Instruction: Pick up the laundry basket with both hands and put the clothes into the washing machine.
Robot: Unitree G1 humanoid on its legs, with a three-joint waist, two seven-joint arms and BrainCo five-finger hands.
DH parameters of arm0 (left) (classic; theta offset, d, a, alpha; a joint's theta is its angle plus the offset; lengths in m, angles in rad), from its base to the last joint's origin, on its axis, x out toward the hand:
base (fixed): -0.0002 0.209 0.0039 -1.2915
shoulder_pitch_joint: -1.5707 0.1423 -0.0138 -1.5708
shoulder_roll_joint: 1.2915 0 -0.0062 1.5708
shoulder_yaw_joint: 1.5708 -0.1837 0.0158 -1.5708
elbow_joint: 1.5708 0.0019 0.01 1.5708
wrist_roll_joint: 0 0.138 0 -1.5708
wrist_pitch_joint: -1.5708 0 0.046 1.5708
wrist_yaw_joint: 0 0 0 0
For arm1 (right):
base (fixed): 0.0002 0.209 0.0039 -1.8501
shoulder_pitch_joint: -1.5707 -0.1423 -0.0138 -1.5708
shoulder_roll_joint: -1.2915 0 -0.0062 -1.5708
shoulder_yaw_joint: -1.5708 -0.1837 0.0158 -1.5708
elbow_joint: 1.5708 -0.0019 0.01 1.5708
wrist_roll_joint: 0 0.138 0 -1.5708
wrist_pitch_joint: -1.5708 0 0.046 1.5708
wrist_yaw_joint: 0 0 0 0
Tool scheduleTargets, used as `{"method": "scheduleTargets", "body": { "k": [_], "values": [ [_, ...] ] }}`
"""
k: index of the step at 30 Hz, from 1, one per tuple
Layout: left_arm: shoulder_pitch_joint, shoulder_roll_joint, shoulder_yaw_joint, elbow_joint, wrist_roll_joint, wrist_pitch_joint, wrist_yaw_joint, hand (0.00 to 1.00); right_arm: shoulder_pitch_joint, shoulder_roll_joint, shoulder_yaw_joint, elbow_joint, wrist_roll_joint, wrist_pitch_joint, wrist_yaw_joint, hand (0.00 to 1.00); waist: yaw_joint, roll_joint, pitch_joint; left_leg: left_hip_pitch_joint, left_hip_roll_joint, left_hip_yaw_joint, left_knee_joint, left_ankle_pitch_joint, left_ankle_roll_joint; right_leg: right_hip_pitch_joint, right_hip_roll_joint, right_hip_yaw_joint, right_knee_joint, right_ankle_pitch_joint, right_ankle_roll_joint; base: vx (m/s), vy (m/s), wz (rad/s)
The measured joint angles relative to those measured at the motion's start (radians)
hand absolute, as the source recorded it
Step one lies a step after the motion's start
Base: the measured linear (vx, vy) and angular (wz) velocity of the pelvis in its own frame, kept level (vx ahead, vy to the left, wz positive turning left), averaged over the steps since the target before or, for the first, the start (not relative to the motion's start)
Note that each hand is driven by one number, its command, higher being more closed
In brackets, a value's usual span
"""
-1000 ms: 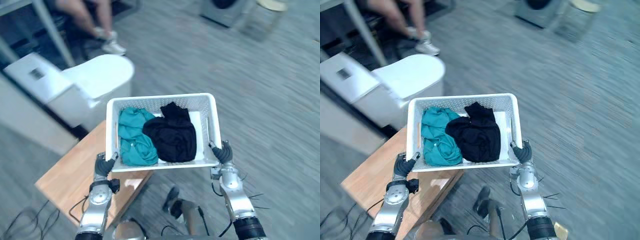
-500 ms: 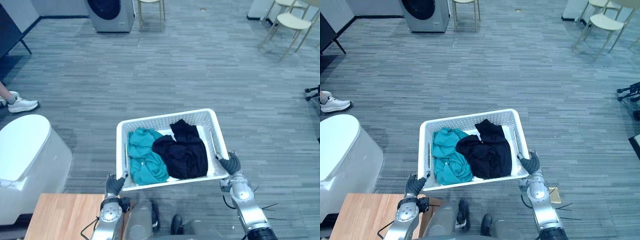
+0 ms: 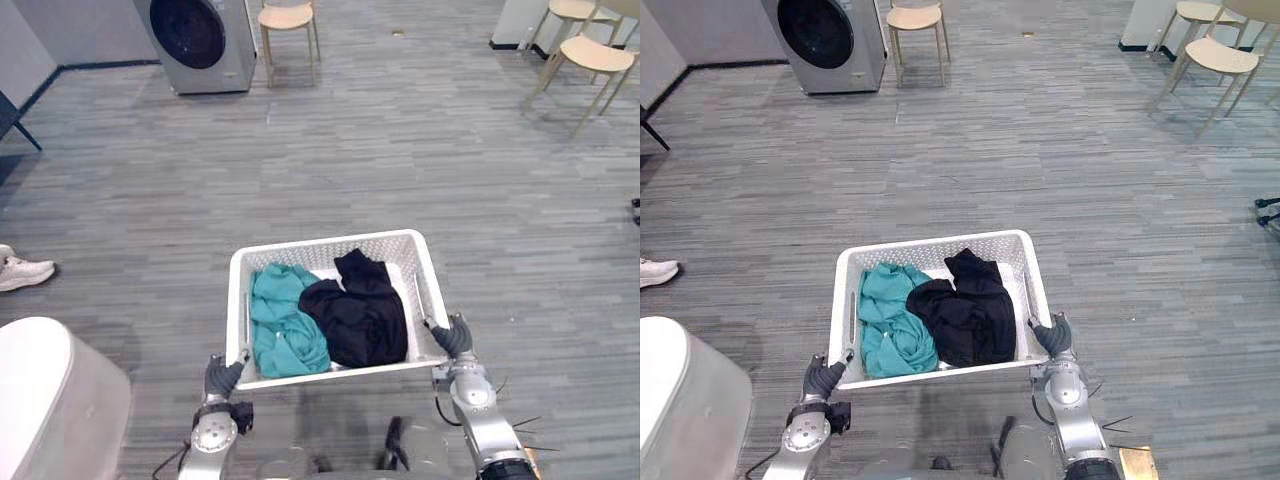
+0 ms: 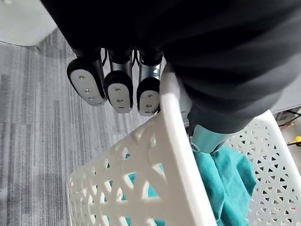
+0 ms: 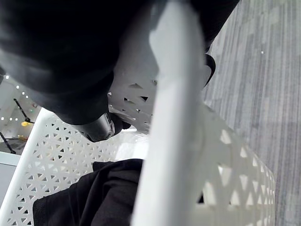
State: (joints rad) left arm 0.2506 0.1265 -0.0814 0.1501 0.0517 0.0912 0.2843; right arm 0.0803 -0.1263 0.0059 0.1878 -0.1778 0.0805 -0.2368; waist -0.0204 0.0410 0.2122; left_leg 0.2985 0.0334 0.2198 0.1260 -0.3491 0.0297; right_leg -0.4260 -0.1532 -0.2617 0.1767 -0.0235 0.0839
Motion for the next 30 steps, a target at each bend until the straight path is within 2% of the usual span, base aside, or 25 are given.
{"method": "scheduleTargets", "body": {
  "k": [1, 2, 3, 4, 5, 7, 8, 9, 10, 12, 14, 16, 17, 18, 19, 20, 21, 22, 23, 24, 25, 26, 27, 29, 30],
  "values": [
    [0.0, 0.006, -0.006, 0.001, 0.001, 0.0, 0.0, 1.0, 0.012, 0.001, 0.0, -0.012, -0.001, 0.0, -0.002, 1.0, -0.01, -0.013, -0.003, 0.061, -0.002, -0.005, -0.013, -0.025, -0.044, -0.003, -0.004, 0.017, -0.037, 0.026, -0.016, 0.7, -0.212, 0.42],
    [-0.002, -0.004, -0.007, 0.007, 0.001, 0.001, 0.0, 1.0, 0.018, -0.001, 0.0, -0.015, -0.001, 0.0, -0.003, 1.0, -0.016, -0.002, -0.007, 0.084, 0.013, -0.02, -0.005, -0.037, -0.063, -0.014, 0.006, 0.032, 0.02, 0.117, -0.051, 0.75, -0.231, 0.26],
    [-0.003, -0.023, -0.007, 0.007, 0.003, 0.001, 0.0, 1.0, 0.027, -0.01, -0.007, -0.016, -0.001, 0.001, -0.003, 1.0, -0.018, 0.028, -0.028, 0.079, 0.054, -0.031, 0.061, -0.04, -0.071, -0.06, 0.013, 0.035, 0.159, 0.153, -0.082, 0.64, -0.21, 0.13],
    [-0.006, -0.029, -0.007, 0.008, 0.006, 0.001, 0.0, 1.0, 0.028, -0.011, -0.011, -0.016, 0.0, 0.001, -0.003, 1.0, -0.019, 0.044, -0.035, 0.059, 0.072, -0.031, 0.129, -0.035, -0.08, -0.077, 0.018, 0.026, 0.22, 0.138, -0.094, 0.78, -0.274, -0.06],
    [-0.011, -0.043, -0.009, 0.008, 0.011, 0.001, 0.0, 1.0, 0.021, -0.017, -0.019, -0.016, 0.0, 0.001, -0.003, 1.0, -0.014, 0.077, -0.035, -0.021, 0.138, -0.022, 0.34, 0.014, -0.137, -0.075, 0.053, 0.012, 0.292, 0.054, -0.117, 0.89, -0.332, -0.28],
    [-0.013, -0.054, -0.009, 0.013, 0.011, 0.006, 0.0, 1.0, 0.017, -0.027, -0.018, -0.02, 0.003, 0.005, -0.002, 1.0, 0.006, 0.102, -0.019, -0.2, 0.254, -0.025, 0.79, 0.368, -0.135, 0.032, 0.112, 0.011, 0.297, -0.033, -0.142, 0.8, -0.272, -0.39],
    [-0.015, -0.058, -0.013, 0.013, 0.011, 0.008, 0.0, 1.0, 0.027, -0.028, -0.021, -0.033, 0.01, 0.008, -0.008, 1.0, 0.012, 0.107, -0.004, -0.263, 0.294, -0.022, 0.961, 0.338, -0.129, 0.106, 0.134, 0.007, 0.285, -0.053, -0.151, 0.67, -0.128, -0.31],
    [-0.012, -0.055, -0.017, 0.009, 0.01, 0.007, 0.0, 1.0, 0.054, -0.028, -0.021, -0.079, 0.011, 0.009, -0.021, 1.0, 0.031, 0.088, 0.012, -0.348, 0.308, -0.008, 1.108, 0.276, -0.076, 0.207, 0.137, 0.014, 0.261, -0.085, -0.158, 0.65, -0.1, -0.24],
    [-0.006, -0.054, -0.021, 0.0, 0.009, 0.006, 0.0, 1.0, 0.074, -0.027, -0.02, -0.122, 0.011, 0.008, -0.024, 1.0, 0.039, 0.07, 0.016, -0.406, 0.3, 0.018, 1.134, 0.235, -0.035, 0.287, 0.135, 0.03, 0.212, -0.139, -0.154, 0.78, -0.088, -0.23],
    [-0.002, -0.054, -0.022, -0.016, 0.008, -0.003, 0.0, 1.0, 0.071, -0.034, -0.021, -0.164, 0.011, 0.004, -0.028, 1.0, 0.049, 0.05, 0.021, -0.557, 0.263, 0.042, 1.018, 0.145, -0.005, 0.415, 0.13, 0.05, 0.101, -0.155, -0.13, 0.62, 0.004, -0.21],
    [-0.01, -0.054, -0.023, -0.028, 0.008, -0.014, -0.001, 1.0, 0.062, -0.043, -0.023, -0.161, 0.011, -0.004, -0.032, 1.0, 0.064, 0.044, 0.025, -0.636, 0.203, 0.036, 0.797, 0.126, -0.013, 0.49, 0.107, 0.067, 0.048, -0.174, -0.098, 0.56, 0.105, -0.2],
    [-0.006, -0.066, -0.024, -0.035, 0.01, -0.013, -0.002, 1.0, 0.054, -0.054, -0.027, -0.123, 0.012, -0.016, -0.044, 1.0, 0.065, 0.053, 0.021, -0.642, 0.108, 0.021, 0.232, 0.227, -0.112, 0.601, 0.07, 0.071, -0.033, -0.202, -0.032, 0.71, 0.217, -0.12],
    [-0.004, -0.068, -0.026, -0.036, 0.011, -0.013, -0.003, 1.0, 0.053, -0.058, -0.027, -0.112, 0.012, -0.016, -0.045, 1.0, 0.069, 0.065, 0.02, -0.641, 0.106, 0.018, 0.124, 0.277, -0.117, 0.636, 0.074, 0.075, -0.055, -0.213, -0.015, 0.71, 0.269, -0.26],
    [-0.004, -0.061, -0.026, -0.036, 0.012, -0.007, -0.003, 1.0, 0.044, -0.054, -0.025, -0.07, 0.013, -0.016, -0.049, 1.0, 0.092, 0.064, 0.013, -0.626, 0.091, 0.037, 0.138, 0.414, -0.056, 0.693, 0.06, 0.095, -0.084, -0.231, 0.015, 0.88, 0.349, -0.17],
    [-0.01, -0.056, -0.025, -0.043, 0.025, 0.006, -0.002, 1.0, 0.037, -0.042, -0.027, -0.04, 0.016, -0.014, -0.052, 1.0, 0.088, 0.024, 0.005, -0.65, 0.051, 0.043, 0.213, 0.377, 0.042, 0.717, 0.017, 0.107, -0.093, -0.202, 0.04, 0.76, 0.295, -0.03],
    [-0.016, -0.056, -0.025, -0.045, 0.032, 0.011, -0.003, 1.0, 0.037, -0.044, -0.029, -0.035, 0.017, -0.014, -0.051, 1.0, 0.086, 0.011, 0.003, -0.664, 0.036, 0.046, 0.264, 0.342, 0.083, 0.718, -0.002, 0.104, -0.077, -0.194, 0.053, 0.77, 0.306, 0.17],
    [-0.015, -0.063, -0.026, -0.045, 0.042, 0.014, -0.006, 1.0, 0.031, -0.046, -0.03, -0.022, 0.018, -0.014, -0.047, 1.0, 0.094, 0.0, 0.003, -0.678, 0.03, 0.06, 0.368, 0.254, 0.11, 0.685, -0.035, 0.123, 0.029, -0.197, 0.066, 0.75, 0.323, -0.07],
    [0.002, -0.061, -0.028, -0.045, 0.042, 0.017, -0.008, 1.0, 0.016, -0.046, -0.031, 0.0, 0.017, -0.014, -0.041, 1.0, 0.095, -0.005, 0.006, -0.648, 0.025, 0.082, 0.419, 0.164, 0.112, 0.617, -0.071, 0.171, 0.256, -0.19, 0.118, 0.72, 0.33, -0.27],
    [0.006, -0.054, -0.028, -0.044, 0.042, 0.02, -0.009, 1.0, 0.01, -0.041, -0.035, 0.011, 0.015, -0.014, -0.04, 1.0, 0.095, -0.015, 0.011, -0.613, 0.012, 0.093, 0.426, 0.129, 0.115, 0.554, -0.095, 0.204, 0.412, -0.159, 0.171, 0.66, 0.322, -0.28],
    [0.004, -0.027, -0.031, -0.044, 0.042, 0.025, -0.011, 1.0, 0.006, -0.024, -0.042, 0.035, 0.008, -0.014, -0.036, 1.0, 0.085, -0.033, 0.019, -0.536, -0.023, 0.099, 0.421, 0.079, 0.109, 0.452, -0.13, 0.241, 0.732, -0.106, 0.185, 0.51, 0.223, -0.07],
    [0.003, -0.018, -0.033, -0.044, 0.042, 0.027, -0.012, 1.0, 0.012, -0.014, -0.042, 0.043, 0.007, -0.014, -0.034, 1.0, 0.081, -0.037, 0.019, -0.489, -0.041, 0.095, 0.409, 0.058, 0.11, 0.407, -0.145, 0.236, 0.858, -0.103, 0.167, 0.79, 0.268, 0.05],
    [0.005, -0.002, -0.033, -0.044, 0.043, 0.03, -0.011, 1.0, 0.019, 0.0, -0.04, 0.065, 0.007, -0.014, -0.034, 1.0, 0.062, -0.034, 0.019, -0.368, -0.067, 0.084, 0.334, 0.041, 0.111, 0.32, -0.147, 0.192, 1.028, -0.146, 0.086, 0.79, 0.203, 0.13],
    [0.005, 0.006, -0.034, -0.045, 0.043, 0.031, -0.011, 1.0, 0.02, 0.001, -0.035, 0.065, 0.007, -0.013, -0.032, 1.0, 0.05, -0.025, 0.014, -0.304, -0.072, 0.076, 0.274, 0.041, 0.111, 0.266, -0.138, 0.143, 1.036, -0.175, 0.039, 0.66, 0.163, 0.13],
    [-0.01, 0.018, -0.037, -0.044, 0.043, 0.03, -0.011, 1.0, 0.012, 0.003, -0.034, 0.061, 0.007, -0.018, -0.025, 1.0, 0.031, -0.009, 0.012, -0.193, -0.075, 0.052, 0.161, 0.045, 0.104, 0.151, -0.113, 0.032, 0.927, -0.222, -0.027, 0.56, 0.093, 0.18],
    [-0.03, 0.024, -0.047, -0.042, 0.043, 0.03, -0.011, 1.0, 0.013, 0.001, -0.039, 0.06, 0.007, -0.02, -0.024, 1.0, 0.028, -0.004, 0.014, -0.128, -0.075, 0.033, 0.1, 0.049, 0.092, 0.1, -0.09, -0.027, 0.758, -0.232, -0.04, 0.75, 0.095, 0.35]
  ]
}}
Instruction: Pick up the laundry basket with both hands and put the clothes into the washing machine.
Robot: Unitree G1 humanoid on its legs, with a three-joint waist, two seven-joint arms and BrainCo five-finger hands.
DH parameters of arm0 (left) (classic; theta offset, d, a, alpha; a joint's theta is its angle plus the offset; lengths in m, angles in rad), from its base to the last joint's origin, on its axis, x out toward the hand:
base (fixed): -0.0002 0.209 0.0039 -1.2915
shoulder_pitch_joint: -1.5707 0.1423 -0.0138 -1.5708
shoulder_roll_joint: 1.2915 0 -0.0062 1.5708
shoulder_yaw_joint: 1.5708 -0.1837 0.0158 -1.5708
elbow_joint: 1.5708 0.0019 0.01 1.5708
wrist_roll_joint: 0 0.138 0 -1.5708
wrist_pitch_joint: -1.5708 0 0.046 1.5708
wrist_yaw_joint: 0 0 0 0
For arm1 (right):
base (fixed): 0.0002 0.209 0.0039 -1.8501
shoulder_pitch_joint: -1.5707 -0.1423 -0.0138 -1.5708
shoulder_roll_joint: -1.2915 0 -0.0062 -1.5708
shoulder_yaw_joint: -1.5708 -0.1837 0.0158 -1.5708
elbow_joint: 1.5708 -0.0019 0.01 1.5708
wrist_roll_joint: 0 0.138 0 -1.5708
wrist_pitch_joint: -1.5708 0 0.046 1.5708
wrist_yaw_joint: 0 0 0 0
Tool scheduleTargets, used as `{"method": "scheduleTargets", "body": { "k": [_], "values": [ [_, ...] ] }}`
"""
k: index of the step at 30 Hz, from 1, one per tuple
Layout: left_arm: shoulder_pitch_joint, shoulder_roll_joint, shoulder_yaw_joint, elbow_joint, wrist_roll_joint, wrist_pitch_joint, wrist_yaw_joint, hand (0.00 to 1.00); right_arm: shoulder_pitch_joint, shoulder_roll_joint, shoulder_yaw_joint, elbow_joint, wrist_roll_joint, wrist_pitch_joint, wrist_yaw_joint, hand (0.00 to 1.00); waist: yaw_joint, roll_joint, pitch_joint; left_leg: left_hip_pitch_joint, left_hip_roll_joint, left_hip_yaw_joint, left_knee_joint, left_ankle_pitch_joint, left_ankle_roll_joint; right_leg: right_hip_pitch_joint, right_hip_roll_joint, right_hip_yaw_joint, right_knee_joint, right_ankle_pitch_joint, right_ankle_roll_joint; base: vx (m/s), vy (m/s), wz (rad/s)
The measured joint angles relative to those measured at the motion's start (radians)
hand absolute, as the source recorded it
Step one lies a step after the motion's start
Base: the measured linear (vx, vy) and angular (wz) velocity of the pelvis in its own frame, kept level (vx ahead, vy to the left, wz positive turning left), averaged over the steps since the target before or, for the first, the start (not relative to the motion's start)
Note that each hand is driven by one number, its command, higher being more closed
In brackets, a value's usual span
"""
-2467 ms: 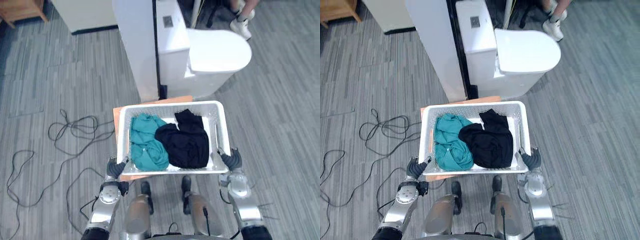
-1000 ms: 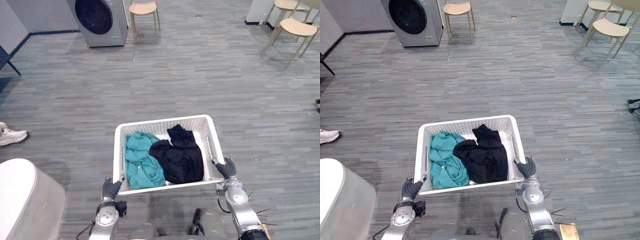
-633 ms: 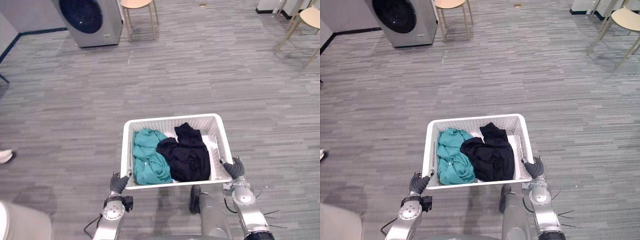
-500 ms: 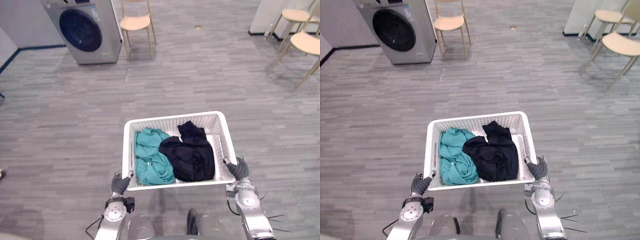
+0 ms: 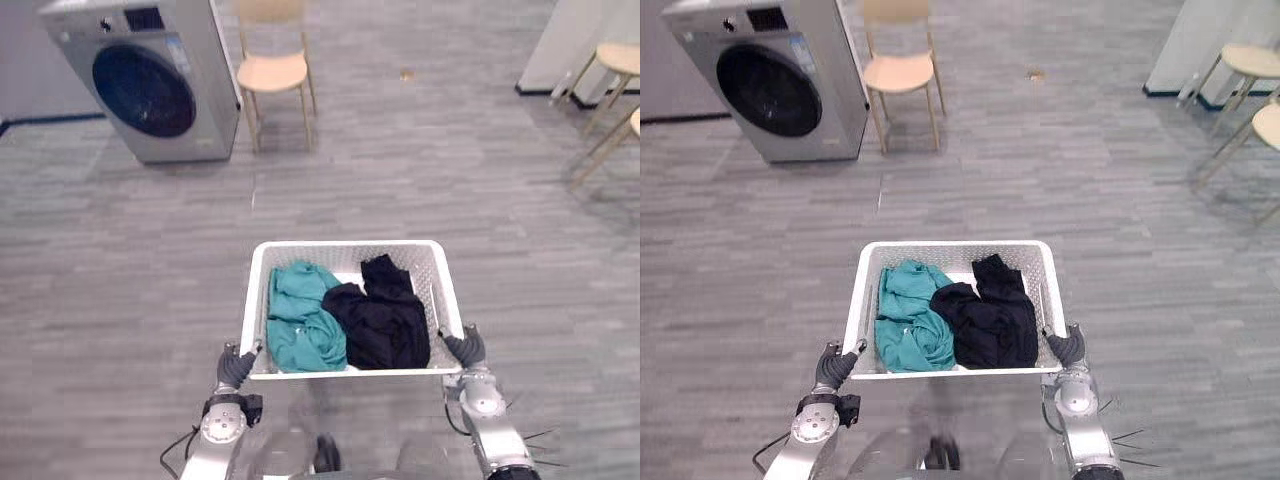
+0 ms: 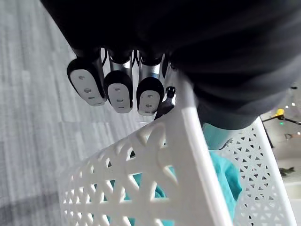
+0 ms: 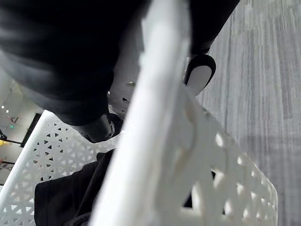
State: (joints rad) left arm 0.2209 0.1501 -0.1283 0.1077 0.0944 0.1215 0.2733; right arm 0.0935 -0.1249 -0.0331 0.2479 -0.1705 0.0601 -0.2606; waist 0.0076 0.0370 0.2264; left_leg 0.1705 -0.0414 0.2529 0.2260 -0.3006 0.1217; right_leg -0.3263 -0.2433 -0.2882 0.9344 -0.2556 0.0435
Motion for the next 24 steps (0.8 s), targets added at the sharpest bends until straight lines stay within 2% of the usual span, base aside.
{"method": "scheduleTargets", "body": {
  "k": [2, 3, 4, 5, 6, 7, 8, 9, 10, 11, 12, 13, 15, 16, 17, 18, 19, 20, 21, 22, 23, 24],
  "values": [
    [-0.023, 0.016, -0.023, 0.009, 0.0, 0.0, 0.0, 1.0, 0.002, -0.001, -0.015, 0.0, 0.001, 0.0, 0.0, 1.0, -0.019, 0.0, 0.0, 0.068, 0.001, -0.028, -0.046, -0.012, -0.027, -0.047, 0.031, -0.04, -0.269, 0.031, 0.005, 0.65, 0.006, 0.5],
    [-0.041, 0.021, -0.035, 0.027, 0.0, 0.0, -0.002, 1.0, 0.003, -0.001, -0.026, -0.001, 0.002, 0.0, 0.0, 1.0, -0.029, -0.003, 0.001, 0.126, 0.001, -0.044, -0.072, -0.027, -0.054, -0.061, 0.063, -0.036, -0.522, 0.126, 0.014, 0.7, -0.06, 0.63],
    [-0.045, 0.021, -0.036, 0.032, 0.006, 0.0, -0.002, 1.0, 0.008, 0.0, -0.026, -0.007, 0.001, 0.006, -0.001, 1.0, -0.041, -0.017, -0.002, 0.183, -0.01, -0.069, -0.103, -0.043, -0.082, -0.068, 0.08, -0.026, -0.71, 0.205, 0.035, 0.71, -0.086, 0.65],
    [-0.044, 0.023, -0.039, 0.033, 0.01, 0.0, -0.002, 1.0, 0.016, 0.0, -0.025, -0.012, 0.001, 0.007, -0.001, 1.0, -0.046, -0.024, -0.005, 0.216, -0.014, -0.081, -0.111, -0.055, -0.101, -0.079, 0.08, -0.015, -0.741, 0.222, 0.027, 0.8, -0.14, 0.73],
    [-0.041, 0.019, -0.048, 0.043, 0.014, 0.0, -0.002, 1.0, 0.038, -0.002, -0.026, -0.021, 0.0, 0.007, -0.001, 1.0, -0.052, -0.021, -0.01, 0.275, -0.005, -0.109, -0.104, -0.081, -0.141, -0.086, 0.089, 0.019, -0.711, 0.309, -0.052, 0.98, -0.199, 0.53],
    [-0.038, -0.003, -0.051, 0.057, 0.02, 0.0, -0.004, 1.0, 0.051, -0.017, -0.027, -0.021, 0.0, 0.014, 0.0, 1.0, -0.052, 0.015, -0.034, 0.27, 0.036, -0.115, -0.029, -0.085, -0.149, -0.119, 0.107, 0.024, -0.6, 0.369, -0.102, 0.83, -0.169, 0.4],
    [-0.038, -0.007, -0.051, 0.058, 0.027, 0.001, -0.004, 1.0, 0.051, -0.022, -0.028, -0.021, 0.0, 0.019, 0.002, 1.0, -0.046, 0.031, -0.04, 0.241, 0.061, -0.114, 0.058, -0.085, -0.15, -0.126, 0.109, 0.014, -0.551, 0.369, -0.102, 0.83, -0.215, 0.1],
    [-0.037, -0.016, -0.051, 0.06, 0.034, 0.0, -0.004, 1.0, 0.043, -0.024, -0.029, -0.022, 0.0, 0.025, 0.004, 1.0, -0.043, 0.083, -0.04, 0.147, 0.134, -0.098, 0.304, -0.05, -0.186, -0.119, 0.137, -0.013, -0.48, 0.309, -0.113, 0.81, -0.199, -0.12],
    [-0.036, -0.025, -0.034, 0.062, 0.034, 0.0, -0.004, 1.0, 0.022, -0.038, -0.021, -0.023, 0.001, 0.033, 0.009, 1.0, -0.033, 0.108, -0.034, 0.025, 0.209, -0.072, 0.578, 0.146, -0.196, -0.083, 0.179, -0.013, -0.455, 0.246, -0.122, 0.97, -0.232, -0.26],
    [-0.034, -0.03, -0.025, 0.064, 0.034, 0.001, -0.004, 1.0, 0.015, -0.033, -0.009, -0.025, 0.001, 0.036, 0.01, 1.0, -0.02, 0.114, -0.03, -0.029, 0.253, -0.065, 0.717, 0.185, -0.189, -0.05, 0.197, -0.012, -0.457, 0.219, -0.123, 0.75, -0.151, -0.34],
    [-0.033, -0.03, -0.025, 0.064, 0.034, 0.001, -0.004, 1.0, 0.015, -0.034, -0.007, -0.031, 0.003, 0.037, 0.002, 1.0, -0.012, 0.115, -0.013, -0.124, 0.325, -0.051, 0.948, 0.166, -0.17, 0.046, 0.225, -0.013, -0.478, 0.176, -0.127, 0.71, -0.122, -0.24],
    [-0.023, -0.03, -0.026, 0.062, 0.033, -0.001, -0.005, 1.0, 0.017, -0.034, -0.007, -0.045, 0.004, 0.036, -0.001, 1.0, 0.003, 0.097, 0.003, -0.194, 0.341, -0.033, 1.06, 0.14, -0.129, 0.155, 0.231, 0.005, -0.518, 0.141, -0.115, 0.68, -0.098, -0.21],
    [-0.007, -0.035, -0.023, 0.054, 0.031, -0.012, -0.006, 1.0, 0.017, -0.041, -0.007, -0.081, 0.004, 0.033, -0.002, 1.0, 0.024, 0.074, 0.014, -0.3, 0.336, 0.016, 1.041, 0.089, -0.094, 0.292, 0.226, 0.045, -0.624, 0.119, -0.107, 0.63, -0.009, -0.37],
    [-0.002, -0.035, -0.02, 0.043, 0.03, -0.023, -0.008, 1.0, 0.015, -0.044, -0.007, -0.098, 0.005, 0.027, -0.003, 1.0, 0.037, 0.064, 0.017, -0.39, 0.33, 0.045, 0.945, 0.057, -0.096, 0.359, 0.222, 0.065, -0.691, 0.113, -0.099, 0.61, 0.058, -0.41],
    [-0.003, -0.035, -0.017, 0.039, 0.03, -0.025, -0.009, 1.0, 0.011, -0.045, -0.007, -0.101, 0.005, 0.026, -0.003, 1.0, 0.039, 0.061, 0.018, -0.424, 0.318, 0.053, 0.867, 0.051, -0.101, 0.388, 0.213, 0.07, -0.718, 0.11, -0.09, 0.6, 0.123, -0.29],
    [-0.004, -0.034, -0.016, 0.031, 0.03, -0.025, -0.01, 1.0, 0.007, -0.048, -0.007, -0.101, 0.005, 0.025, -0.003, 1.0, 0.04, 0.057, 0.019, -0.463, 0.283, 0.064, 0.655, 0.054, -0.104, 0.437, 0.188, 0.071, -0.759, 0.099, -0.054, 0.59, 0.175, -0.11],
    [-0.003, -0.036, -0.016, 0.027, 0.03, -0.025, -0.011, 1.0, 0.007, -0.051, -0.007, -0.098, 0.005, 0.025, -0.003, 1.0, 0.039, 0.058, 0.019, -0.478, 0.271, 0.073, 0.544, 0.058, -0.111, 0.464, 0.177, 0.071, -0.776, 0.089, -0.038, 0.74, 0.251, -0.01],
    [-0.002, -0.045, -0.016, 0.024, 0.031, -0.025, -0.014, 1.0, 0.007, -0.058, -0.008, -0.077, 0.007, 0.025, -0.004, 1.0, 0.038, 0.058, 0.018, -0.493, 0.231, 0.082, 0.255, 0.118, -0.177, 0.538, 0.149, 0.066, -0.817, 0.064, 0.012, 0.77, 0.293, 0.01],
    [0.002, -0.051, -0.016, 0.02, 0.034, -0.024, -0.015, 1.0, 0.008, -0.061, -0.008, -0.063, 0.012, 0.026, -0.009, 1.0, 0.043, 0.06, 0.014, -0.485, 0.213, 0.093, 0.123, 0.228, -0.166, 0.576, 0.137, 0.063, -0.846, 0.049, 0.044, 0.69, 0.267, -0.07],
    [0.004, -0.051, -0.016, 0.019, 0.034, -0.021, -0.015, 1.0, 0.008, -0.059, -0.008, -0.052, 0.014, 0.027, -0.013, 1.0, 0.054, 0.055, 0.009, -0.473, 0.201, 0.111, 0.13, 0.286, -0.131, 0.604, 0.129, 0.072, -0.863, 0.045, 0.063, 0.72, 0.286, 0.11],
    [-0.005, -0.049, -0.014, 0.016, 0.036, -0.013, -0.014, 1.0, 0.008, -0.052, -0.01, -0.036, 0.013, 0.027, -0.021, 1.0, 0.053, 0.014, -0.01, -0.503, 0.158, 0.123, 0.216, 0.228, -0.047, 0.637, 0.07, 0.052, -0.886, 0.061, 0.099, 0.76, 0.311, 0.3],
    [-0.011, -0.055, -0.014, 0.015, 0.037, -0.009, -0.016, 1.0, 0.005, -0.055, -0.01, -0.034, 0.014, 0.027, -0.019, 1.0, 0.051, 0.012, -0.011, -0.532, 0.157, 0.125, 0.289, 0.192, -0.008, 0.639, 0.057, 0.043, -0.866, 0.082, 0.134, 0.91, 0.404, 0.47]
  ]
}}
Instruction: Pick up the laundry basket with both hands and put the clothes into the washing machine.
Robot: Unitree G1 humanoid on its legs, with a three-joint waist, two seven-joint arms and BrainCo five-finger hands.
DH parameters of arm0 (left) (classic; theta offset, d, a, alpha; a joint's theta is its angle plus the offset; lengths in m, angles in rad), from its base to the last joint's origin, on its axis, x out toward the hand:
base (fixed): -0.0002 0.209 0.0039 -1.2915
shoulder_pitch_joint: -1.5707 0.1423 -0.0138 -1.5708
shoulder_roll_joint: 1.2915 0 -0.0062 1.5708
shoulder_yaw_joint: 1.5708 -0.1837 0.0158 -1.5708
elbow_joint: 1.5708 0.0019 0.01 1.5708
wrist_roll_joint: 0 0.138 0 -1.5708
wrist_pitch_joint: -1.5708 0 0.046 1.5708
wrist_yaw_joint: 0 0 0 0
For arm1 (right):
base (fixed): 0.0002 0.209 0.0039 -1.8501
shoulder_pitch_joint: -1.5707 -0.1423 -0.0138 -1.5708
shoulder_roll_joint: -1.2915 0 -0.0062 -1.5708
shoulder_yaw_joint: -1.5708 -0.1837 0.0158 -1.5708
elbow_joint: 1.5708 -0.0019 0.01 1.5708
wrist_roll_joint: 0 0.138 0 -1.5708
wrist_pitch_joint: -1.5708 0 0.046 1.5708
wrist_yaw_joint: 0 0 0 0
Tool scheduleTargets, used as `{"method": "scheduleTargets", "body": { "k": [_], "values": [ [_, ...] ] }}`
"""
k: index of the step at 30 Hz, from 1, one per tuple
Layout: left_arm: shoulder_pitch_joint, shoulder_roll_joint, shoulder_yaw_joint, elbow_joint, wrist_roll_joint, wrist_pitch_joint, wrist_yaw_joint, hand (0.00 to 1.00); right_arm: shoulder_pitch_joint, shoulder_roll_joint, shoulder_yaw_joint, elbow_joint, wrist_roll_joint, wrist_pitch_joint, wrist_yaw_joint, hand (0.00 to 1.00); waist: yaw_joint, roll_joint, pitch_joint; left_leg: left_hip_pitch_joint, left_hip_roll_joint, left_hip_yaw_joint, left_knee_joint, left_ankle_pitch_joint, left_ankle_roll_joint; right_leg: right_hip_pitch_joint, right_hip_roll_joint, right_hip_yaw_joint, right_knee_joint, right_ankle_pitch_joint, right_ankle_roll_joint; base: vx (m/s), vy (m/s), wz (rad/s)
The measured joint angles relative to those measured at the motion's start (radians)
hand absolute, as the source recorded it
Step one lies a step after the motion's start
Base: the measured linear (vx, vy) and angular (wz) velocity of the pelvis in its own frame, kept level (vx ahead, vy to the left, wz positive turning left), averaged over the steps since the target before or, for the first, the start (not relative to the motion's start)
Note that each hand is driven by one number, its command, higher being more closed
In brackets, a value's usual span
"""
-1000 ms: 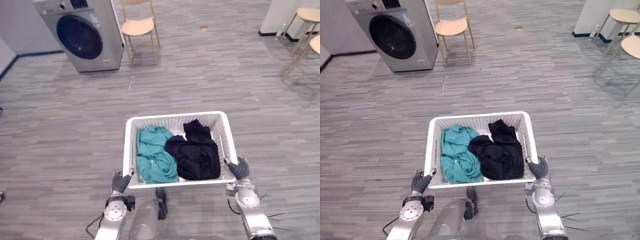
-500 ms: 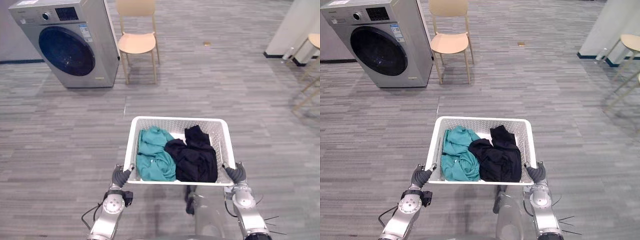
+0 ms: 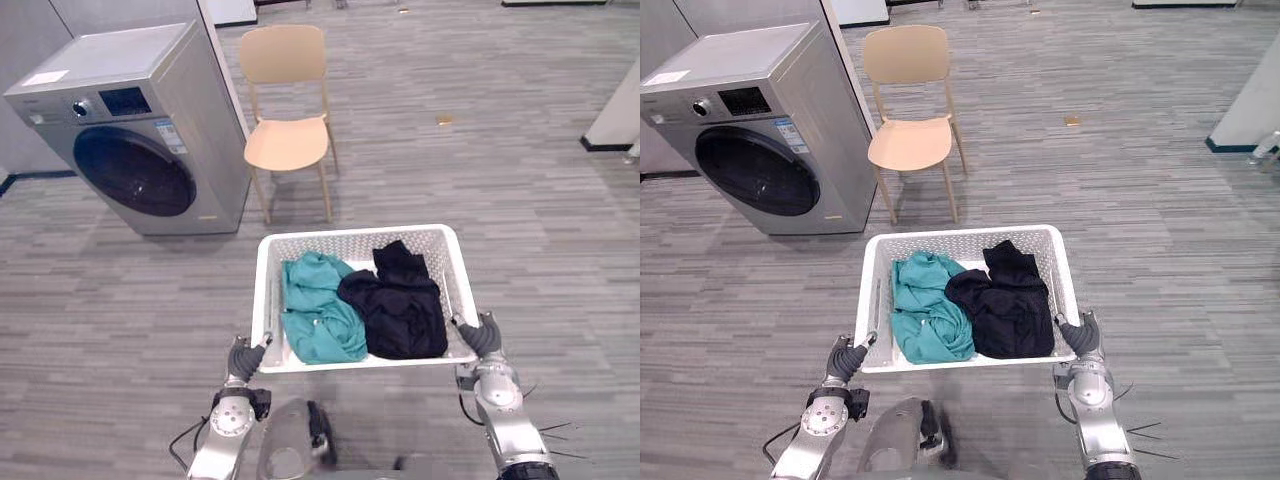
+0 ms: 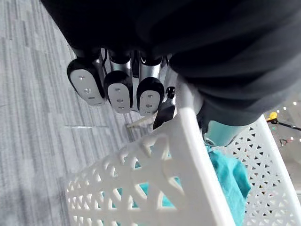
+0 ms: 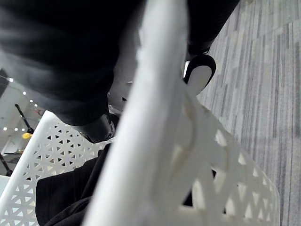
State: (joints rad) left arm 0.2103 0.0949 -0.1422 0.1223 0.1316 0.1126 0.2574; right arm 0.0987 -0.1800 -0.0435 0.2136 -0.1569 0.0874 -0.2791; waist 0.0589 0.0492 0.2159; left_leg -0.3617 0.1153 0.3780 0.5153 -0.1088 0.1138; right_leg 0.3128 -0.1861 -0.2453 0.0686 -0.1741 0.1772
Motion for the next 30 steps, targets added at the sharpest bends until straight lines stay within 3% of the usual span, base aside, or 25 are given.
{"method": "scheduleTargets", "body": {
  "k": [2, 3, 4, 5, 6, 7, 8, 11, 12, 13, 14, 15, 16, 17, 18, 19, 20, 21, 22, 23, 24, 26, 27, 29, 30],
  "values": [
    [0.007, -0.001, -0.006, 0.0, 0.0, 0.005, -0.006, 1.0, -0.005, -0.001, -0.008, 0.014, -0.001, 0.0, 0.003, 1.0, 0.007, -0.008, 0.0, 0.001, -0.004, 0.016, 0.086, -0.044, 0.034, -0.039, -0.037, 0.017, 0.155, 0.013, 0.024, 0.66, 0.326, 0.21],
    [0.019, 0.0, -0.01, 0.0, 0.0, 0.01, -0.01, 1.0, -0.006, 0.006, -0.018, 0.026, -0.003, 0.0, 0.017, 1.0, 0.01, -0.009, 0.0, 0.07, -0.028, 0.009, 0.074, -0.128, 0.008, -0.118, -0.078, 0.05, 0.397, 0.051, 0.08, 0.53, 0.301, 0.21],
    [0.014, 0.013, -0.01, 0.003, 0.001, 0.014, -0.011, 1.0, -0.006, 0.015, -0.022, 0.045, -0.003, -0.001, 0.021, 1.0, 0.007, -0.024, 0.007, 0.157, -0.078, -0.019, 0.026, -0.187, -0.022, -0.218, -0.129, 0.081, 0.719, 0.099, 0.063, 0.62, 0.327, 0.34],
    [0.011, 0.022, -0.01, 0.003, 0.001, 0.017, -0.012, 1.0, -0.004, 0.025, -0.024, 0.052, -0.003, -0.001, 0.021, 1.0, 0.0, -0.033, 0.009, 0.199, -0.103, -0.031, 0.001, -0.191, -0.018, -0.263, -0.146, 0.083, 0.854, 0.086, 0.041, 0.73, 0.303, 0.67],
    [0.017, 0.036, -0.011, 0.004, 0.01, 0.021, -0.012, 1.0, 0.003, 0.043, -0.025, 0.063, -0.004, -0.001, 0.022, 1.0, -0.028, -0.034, 0.007, 0.294, -0.138, -0.063, -0.07, -0.19, -0.018, -0.335, -0.142, 0.074, 1.017, 0.044, -0.03, 0.72, 0.215, 0.83],
    [0.021, 0.046, -0.013, 0.004, 0.017, 0.021, -0.012, 1.0, 0.017, 0.052, -0.025, 0.062, -0.01, -0.004, 0.022, 1.0, -0.05, -0.02, -0.001, 0.38, -0.151, -0.096, -0.148, -0.19, -0.017, -0.407, -0.107, 0.053, 1.04, 0.001, -0.088, 0.61, 0.143, 0.8],
    [0.017, 0.051, -0.016, 0.004, 0.018, 0.021, -0.012, 1.0, 0.022, 0.056, -0.024, 0.06, -0.011, -0.007, 0.021, 1.0, -0.054, -0.017, -0.003, 0.415, -0.156, -0.105, -0.181, -0.189, -0.018, -0.446, -0.087, 0.05, 1.022, -0.019, -0.096, 0.6, 0.121, 0.64],
    [-0.011, 0.071, -0.041, 0.028, 0.018, 0.021, -0.012, 1.0, 0.027, 0.053, -0.037, 0.053, -0.011, -0.013, 0.021, 1.0, -0.079, -0.008, 0.0, 0.553, -0.171, -0.148, -0.275, -0.174, -0.045, -0.615, -0.007, 0.012, 0.735, -0.076, -0.127, 0.59, 0.053, 0.56],
    [-0.029, 0.072, -0.054, 0.05, 0.018, 0.021, -0.013, 1.0, 0.03, 0.053, -0.049, 0.054, -0.01, -0.009, 0.02, 1.0, -0.087, -0.003, 0.003, 0.612, -0.171, -0.156, -0.315, -0.156, -0.086, -0.641, 0.029, -0.01, 0.496, -0.022, -0.117, 0.64, 0.003, 0.56],
    [-0.037, 0.074, -0.055, 0.056, 0.018, 0.02, -0.016, 1.0, 0.032, 0.055, -0.05, 0.052, -0.01, -0.003, 0.02, 1.0, -0.097, -0.011, 0.0, 0.668, -0.181, -0.157, -0.364, -0.149, -0.098, -0.654, 0.048, -0.051, 0.266, 0.07, -0.114, 0.8, -0.013, 0.55],
    [-0.038, 0.077, -0.055, 0.056, 0.018, 0.019, -0.016, 1.0, 0.032, 0.057, -0.05, 0.05, -0.01, -0.002, 0.019, 1.0, -0.098, -0.02, -0.004, 0.701, -0.19, -0.159, -0.389, -0.152, -0.103, -0.671, 0.05, -0.072, 0.201, 0.107, -0.123, 0.85, -0.042, 0.39],
    [-0.035, 0.08, -0.055, 0.056, 0.019, 0.019, -0.017, 1.0, 0.038, 0.056, -0.046, 0.041, -0.011, -0.001, 0.019, 1.0, -0.099, -0.041, -0.015, 0.762, -0.209, -0.166, -0.419, -0.172, -0.137, -0.705, 0.064, -0.109, 0.138, 0.159, -0.173, 0.76, -0.049, 0.17],
    [-0.034, 0.08, -0.056, 0.059, 0.019, 0.019, -0.017, 1.0, 0.043, 0.053, -0.043, 0.036, -0.012, 0.0, 0.019, 1.0, -0.1, -0.047, -0.019, 0.793, -0.213, -0.178, -0.421, -0.188, -0.161, -0.711, 0.08, -0.098, 0.132, 0.227, -0.268, 0.82, -0.049, 0.19],
    [-0.034, 0.062, -0.063, 0.084, 0.019, 0.02, -0.02, 1.0, 0.05, 0.043, -0.048, 0.036, -0.013, 0.005, 0.02, 1.0, -0.1, 0.0, -0.045, 0.82, -0.172, -0.187, -0.41, -0.196, -0.173, -0.714, 0.101, -0.085, 0.176, 0.355, -0.327, 0.88, -0.085, 0.03],
    [-0.039, 0.046, -0.06, 0.085, 0.021, 0.02, -0.022, 1.0, 0.044, 0.031, -0.058, 0.036, -0.014, 0.01, 0.024, 1.0, -0.095, 0.045, -0.053, 0.78, -0.111, -0.182, -0.291, -0.193, -0.175, -0.724, 0.137, -0.093, 0.255, 0.292, -0.31, 0.87, -0.099, 0.04],
    [-0.047, 0.047, -0.06, 0.086, 0.028, 0.02, -0.022, 1.0, 0.043, 0.036, -0.061, 0.034, -0.013, 0.01, 0.024, 1.0, -0.097, 0.053, -0.049, 0.735, -0.081, -0.183, -0.175, -0.181, -0.193, -0.716, 0.142, -0.107, 0.285, 0.252, -0.31, 0.82, -0.143, -0.02],
    [-0.058, 0.043, -0.054, 0.09, 0.035, 0.02, -0.023, 1.0, 0.044, 0.042, -0.065, 0.03, -0.013, 0.011, 0.024, 1.0, -0.097, 0.058, -0.028, 0.638, -0.03, -0.177, 0.112, -0.051, -0.215, -0.656, 0.161, -0.109, 0.317, 0.184, -0.3, 0.74, -0.117, 0.02],
    [-0.043, 0.032, -0.045, 0.089, 0.036, 0.02, -0.025, 1.0, 0.061, 0.05, -0.057, 0.0, -0.011, 0.02, 0.022, 1.0, -0.081, 0.063, -0.013, 0.537, 0.044, -0.18, 0.402, 0.126, -0.234, -0.565, 0.18, -0.104, 0.304, 0.137, -0.286, 0.7, -0.093, -0.05],
    [-0.034, 0.028, -0.046, 0.083, 0.036, 0.02, -0.025, 1.0, 0.078, 0.052, -0.058, -0.029, -0.012, 0.021, 0.02, 1.0, -0.077, 0.064, -0.013, 0.482, 0.083, -0.173, 0.542, 0.106, -0.23, -0.525, 0.187, -0.105, 0.302, 0.115, -0.285, 0.64, -0.044, -0.16],
    [-0.025, 0.025, -0.045, 0.07, 0.036, 0.018, -0.025, 1.0, 0.099, 0.053, -0.058, -0.084, -0.011, 0.021, 0.015, 1.0, -0.069, 0.05, -0.005, 0.376, 0.141, -0.146, 0.722, 0.048, -0.185, -0.443, 0.188, -0.091, 0.288, 0.078, -0.276, 0.6, -0.006, -0.19],
    [-0.019, 0.027, -0.044, 0.061, 0.036, 0.014, -0.025, 1.0, 0.102, 0.052, -0.058, -0.113, -0.012, 0.021, 0.015, 1.0, -0.058, 0.039, -0.002, 0.313, 0.166, -0.119, 0.754, 0.003, -0.141, -0.389, 0.182, -0.072, 0.254, 0.067, -0.263, 0.69, 0.036, -0.37],
    [-0.015, 0.027, -0.043, 0.043, 0.036, -0.002, -0.025, 1.0, 0.099, 0.05, -0.065, -0.138, -0.011, 0.01, 0.012, 1.0, -0.037, 0.021, -0.004, 0.211, 0.18, -0.099, 0.658, -0.082, -0.117, -0.305, 0.165, -0.035, 0.179, 0.066, -0.246, 0.53, 0.094, -0.44],
    [-0.018, 0.026, -0.042, 0.036, 0.036, -0.012, -0.025, 1.0, 0.09, 0.046, -0.069, -0.139, -0.011, 0.002, 0.011, 1.0, -0.022, 0.011, 0.0, 0.156, 0.174, -0.104, 0.52, -0.121, -0.116, -0.265, 0.145, -0.022, 0.158, 0.061, -0.223, 0.53, 0.18, -0.39],
    [-0.026, 0.023, -0.042, 0.037, 0.036, -0.012, -0.031, 1.0, 0.083, 0.042, -0.078, -0.129, -0.011, 0.001, 0.009, 1.0, -0.019, 0.006, 0.004, 0.1, 0.121, -0.143, 0.263, -0.121, -0.126, -0.231, 0.101, 0.005, 0.154, 0.04, -0.181, 0.51, 0.243, -0.29],
    [-0.025, 0.022, -0.045, 0.037, 0.036, -0.012, -0.037, 1.0, 0.085, 0.04, -0.078, -0.108, -0.01, 0.001, 0.005, 1.0, -0.02, 0.018, -0.005, 0.126, 0.057, -0.209, -0.016, -0.049, -0.153, -0.221, 0.078, 0.024, 0.178, 0.004, -0.123, 0.43, 0.286, -0.33]
  ]
}}
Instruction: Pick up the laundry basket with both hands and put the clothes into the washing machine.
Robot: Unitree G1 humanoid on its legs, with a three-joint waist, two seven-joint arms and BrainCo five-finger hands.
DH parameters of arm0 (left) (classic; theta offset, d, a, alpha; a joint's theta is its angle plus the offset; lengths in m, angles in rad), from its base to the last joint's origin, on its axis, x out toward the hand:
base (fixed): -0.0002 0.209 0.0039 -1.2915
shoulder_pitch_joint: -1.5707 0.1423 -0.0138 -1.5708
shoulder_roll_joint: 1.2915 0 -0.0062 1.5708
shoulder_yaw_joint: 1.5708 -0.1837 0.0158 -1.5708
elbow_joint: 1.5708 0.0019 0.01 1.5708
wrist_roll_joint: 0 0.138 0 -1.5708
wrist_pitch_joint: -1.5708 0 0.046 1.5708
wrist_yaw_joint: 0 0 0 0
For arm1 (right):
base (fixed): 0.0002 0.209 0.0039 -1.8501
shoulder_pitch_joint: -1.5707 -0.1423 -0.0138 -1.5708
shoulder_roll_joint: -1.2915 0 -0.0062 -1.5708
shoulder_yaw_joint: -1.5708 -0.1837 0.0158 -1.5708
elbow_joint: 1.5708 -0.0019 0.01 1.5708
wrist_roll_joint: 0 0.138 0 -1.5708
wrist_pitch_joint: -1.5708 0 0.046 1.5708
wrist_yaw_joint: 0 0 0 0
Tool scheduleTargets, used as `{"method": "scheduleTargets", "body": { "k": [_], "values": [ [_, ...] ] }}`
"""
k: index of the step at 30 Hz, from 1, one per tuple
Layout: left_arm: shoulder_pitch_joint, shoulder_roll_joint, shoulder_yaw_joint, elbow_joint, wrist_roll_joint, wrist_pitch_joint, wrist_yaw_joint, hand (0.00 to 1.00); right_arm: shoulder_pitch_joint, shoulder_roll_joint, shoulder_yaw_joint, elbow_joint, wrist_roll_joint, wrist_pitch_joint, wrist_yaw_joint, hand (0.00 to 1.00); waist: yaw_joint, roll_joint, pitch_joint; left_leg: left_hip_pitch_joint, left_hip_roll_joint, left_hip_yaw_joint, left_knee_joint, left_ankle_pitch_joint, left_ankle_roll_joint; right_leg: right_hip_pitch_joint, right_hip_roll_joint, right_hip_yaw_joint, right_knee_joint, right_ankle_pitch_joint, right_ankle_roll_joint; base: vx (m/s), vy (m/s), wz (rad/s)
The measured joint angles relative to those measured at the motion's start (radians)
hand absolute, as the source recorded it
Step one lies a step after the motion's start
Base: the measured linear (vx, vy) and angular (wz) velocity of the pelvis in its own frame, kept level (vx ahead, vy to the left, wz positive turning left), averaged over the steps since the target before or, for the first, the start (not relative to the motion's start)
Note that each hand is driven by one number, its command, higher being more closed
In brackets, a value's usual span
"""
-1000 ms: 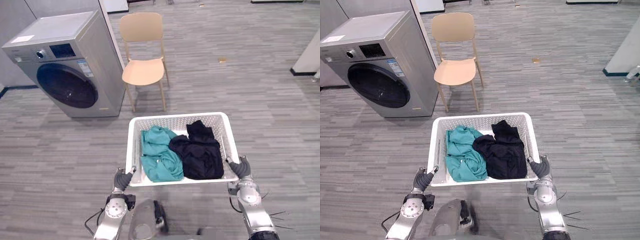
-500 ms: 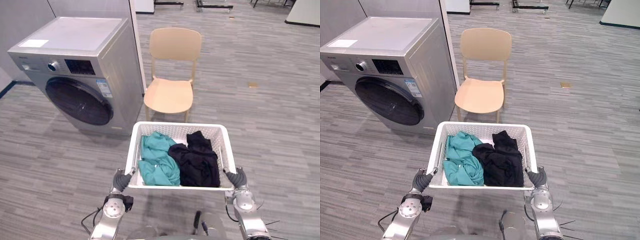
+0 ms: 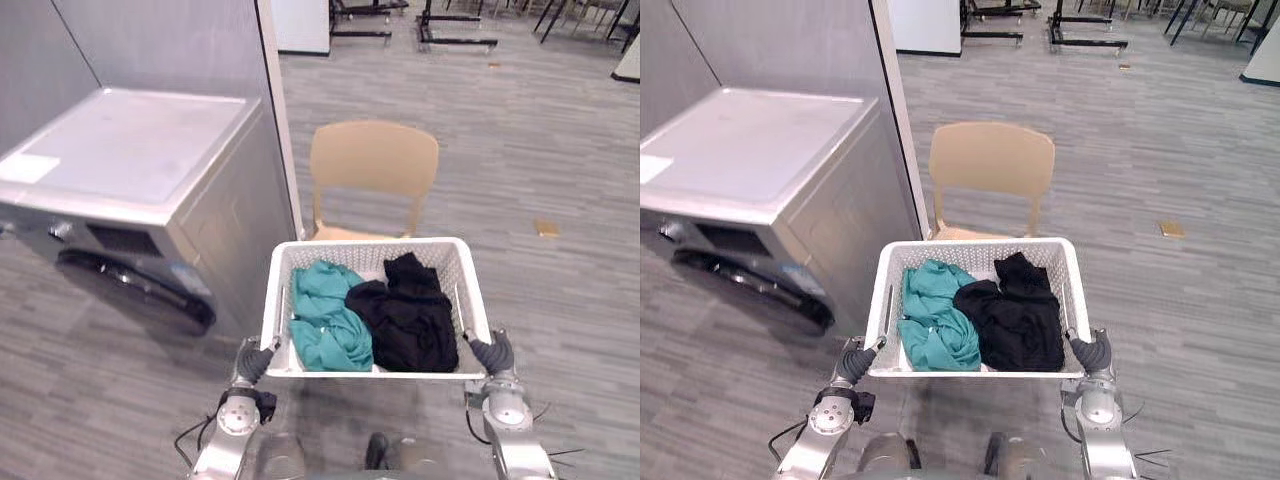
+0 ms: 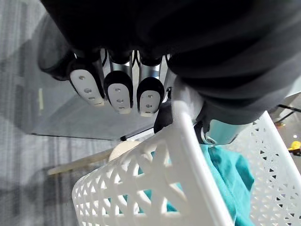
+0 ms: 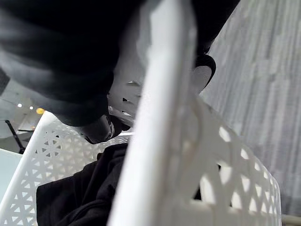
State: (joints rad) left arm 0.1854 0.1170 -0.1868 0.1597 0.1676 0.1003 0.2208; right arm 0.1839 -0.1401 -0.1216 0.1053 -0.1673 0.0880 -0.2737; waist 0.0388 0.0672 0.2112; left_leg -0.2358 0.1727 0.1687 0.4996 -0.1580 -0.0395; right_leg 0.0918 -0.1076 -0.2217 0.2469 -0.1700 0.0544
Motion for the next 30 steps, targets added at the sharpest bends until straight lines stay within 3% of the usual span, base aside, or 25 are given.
{"method": "scheduleTargets", "body": {
  "k": [1, 4, 7, 10, 14, 18, 22, 26, 27, 30],
  "values": [
    [0.017, -0.008, -0.002, -0.005, 0.0, -0.001, -0.001, 1.0, -0.002, -0.029, -0.001, 0.016, -0.001, -0.003, 0.003, 1.0, -0.001, 0.046, 0.006, 0.026, 0.002, -0.073, -0.198, 0.204, -0.007, 0.011, 0.016, 0.035, 0.023, -0.05, 0.047, 0.4, 0.317, -0.27],
    [-0.001, 0.023, 0.005, 0.036, 0.0, 0.015, 0.0, 1.0, -0.017, 0.016, 0.002, 0.08, -0.005, 0.01, 0.014, 1.0, -0.006, -0.029, 0.004, 0.051, -0.083, -0.047, -0.194, 0.162, 0.017, 0.014, -0.058, 0.104, 0.011, -0.064, 0.059, 0.34, 0.258, -0.09],
    [0.021, 0.026, 0.009, 0.035, -0.001, 0.016, -0.001, 1.0, -0.045, 0.016, 0.005, 0.107, -0.015, 0.01, 0.02, 1.0, 0.002, -0.042, 0.007, 0.09, -0.103, 0.004, -0.23, 0.15, 0.034, 0.031, -0.082, 0.153, -0.044, -0.005, 0.073, 0.2, 0.143, -0.36],
    [0.021, 0.03, 0.014, 0.03, -0.001, 0.016, 0.0, 1.0, -0.05, 0.018, 0.013, 0.126, -0.022, 0.01, 0.016, 1.0, 0.002, -0.055, 0.005, 0.139, -0.105, 0.051, -0.286, 0.15, 0.034, 0.023, -0.087, 0.198, -0.044, 0.015, 0.053, 0.06, 0.069, -0.48],
    [0.002, 0.054, 0.015, 0.03, -0.001, 0.016, 0.002, 1.0, -0.089, 0.023, 0.032, 0.188, -0.03, 0.003, 0.007, 1.0, -0.004, -0.099, -0.006, 0.11, -0.1, 0.111, -0.316, 0.15, 0.035, -0.053, -0.089, 0.228, -0.069, 0.016, 0.054, -0.01, 0.022, -0.55],
    [-0.116, 0.056, 0.022, 0.075, -0.001, 0.016, 0.029, 1.0, -0.205, 0.006, 0.045, 0.279, -0.028, 0.001, -0.026, 1.0, -0.03, -0.092, 0.051, -0.037, -0.057, 0.126, -0.228, 0.151, 0.036, -0.189, -0.067, 0.236, -0.026, 0.027, 0.068, -0.1, -0.003, -0.27],
    [-0.33, 0.078, 0.044, 0.17, -0.023, 0.016, 0.088, 1.0, -0.366, -0.01, 0.05, 0.323, 0.002, 0.003, -0.073, 1.0, -0.028, -0.085, 0.169, -0.185, -0.031, 0.123, -0.185, 0.159, 0.045, -0.357, -0.051, 0.237, 0.053, 0.035, 0.083, -0.21, 0.031, -0.07],
    [-0.445, 0.094, 0.089, 0.206, -0.04, 0.011, 0.138, 1.0, -0.485, -0.005, 0.073, 0.355, 0.041, 0.005, -0.112, 1.0, -0.02, -0.085, 0.203, -0.266, -0.018, 0.136, -0.174, 0.164, 0.05, -0.47, -0.056, 0.235, 0.101, 0.033, 0.08, -0.13, 0.019, -0.06],
    [-0.491, 0.099, 0.113, 0.223, -0.04, 0.011, 0.153, 0.0, -0.526, -0.005, 0.083, 0.355, 0.045, 0.005, -0.124, 0.0, -0.019, -0.084, 0.211, -0.286, -0.013, 0.137, -0.167, 0.164, 0.05, -0.493, -0.058, 0.226, 0.114, 0.033, 0.079, -0.06, -0.015, -0.03],
    [-0.627, 0.095, 0.181, 0.282, -0.069, 0.011, 0.193, 0.0, -0.623, 0.004, 0.092, 0.354, 0.08, 0.005, -0.144, 0.0, -0.012, -0.079, 0.223, -0.332, -0.001, 0.141, -0.151, 0.173, 0.05, -0.548, -0.068, 0.189, 0.148, 0.034, 0.078, -0.03, -0.035, -0.03]
  ]
}}
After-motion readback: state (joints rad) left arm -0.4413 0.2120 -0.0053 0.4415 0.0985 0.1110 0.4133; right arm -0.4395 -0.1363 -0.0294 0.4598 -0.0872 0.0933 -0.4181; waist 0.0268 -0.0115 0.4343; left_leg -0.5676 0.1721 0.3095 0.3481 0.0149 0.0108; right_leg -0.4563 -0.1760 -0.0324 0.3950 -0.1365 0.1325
